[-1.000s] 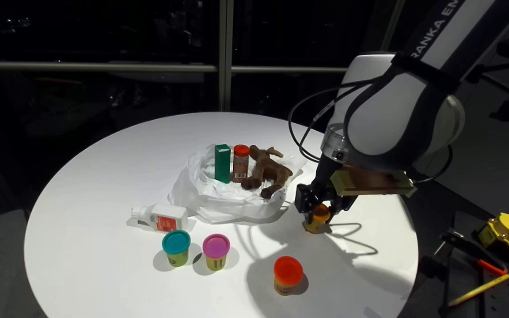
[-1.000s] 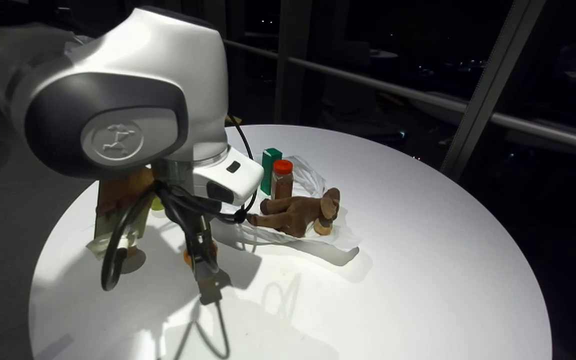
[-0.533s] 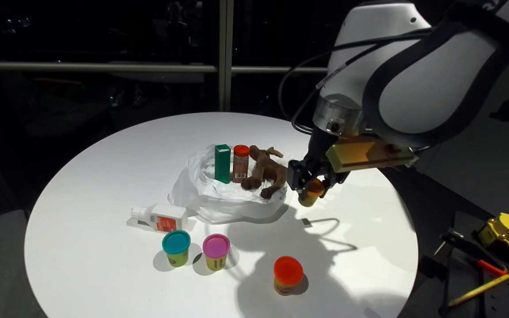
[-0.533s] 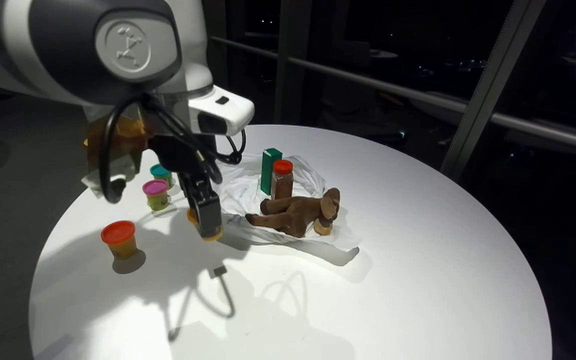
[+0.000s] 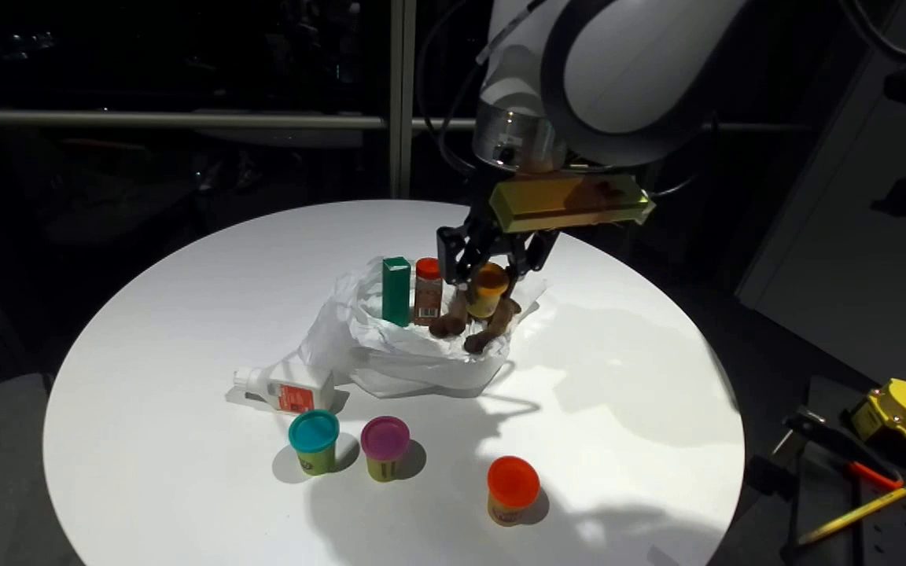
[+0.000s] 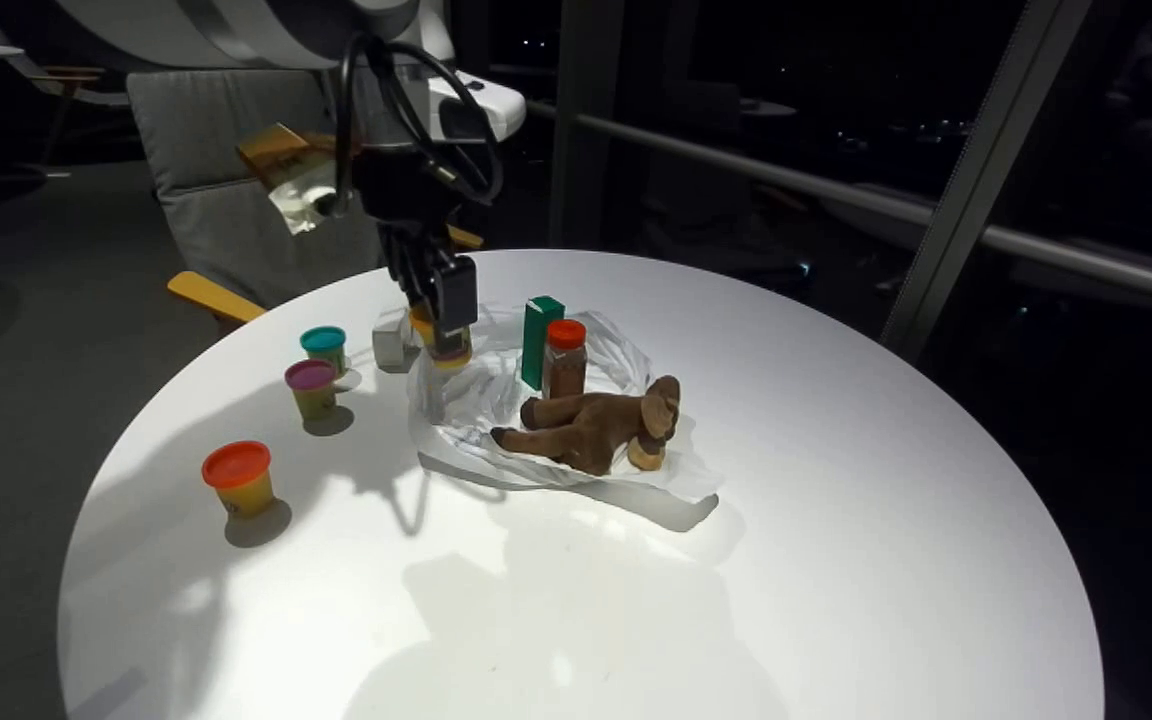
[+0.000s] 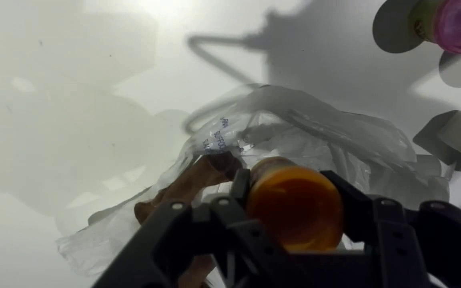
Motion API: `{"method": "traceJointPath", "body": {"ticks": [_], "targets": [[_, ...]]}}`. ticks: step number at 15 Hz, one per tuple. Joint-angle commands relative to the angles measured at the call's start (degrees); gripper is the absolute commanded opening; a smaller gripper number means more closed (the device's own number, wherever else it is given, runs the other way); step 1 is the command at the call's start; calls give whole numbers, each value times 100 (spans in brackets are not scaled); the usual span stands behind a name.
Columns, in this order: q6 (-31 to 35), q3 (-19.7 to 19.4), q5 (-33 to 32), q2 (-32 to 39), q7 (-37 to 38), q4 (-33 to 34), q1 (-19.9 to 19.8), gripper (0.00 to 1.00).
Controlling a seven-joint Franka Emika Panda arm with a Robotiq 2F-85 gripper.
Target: Put the things on the table into the plastic bag
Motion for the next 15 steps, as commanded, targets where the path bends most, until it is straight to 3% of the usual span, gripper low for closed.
{"method": "traceJointPath", "body": {"ticks": [1, 10, 15], "targets": [[-503, 392, 193, 562, -211, 883, -371, 23], [-336, 772, 622, 1837, -788, 1944, -742, 23], [-488, 748, 907, 2434, -1041, 2564, -777, 23]]}}
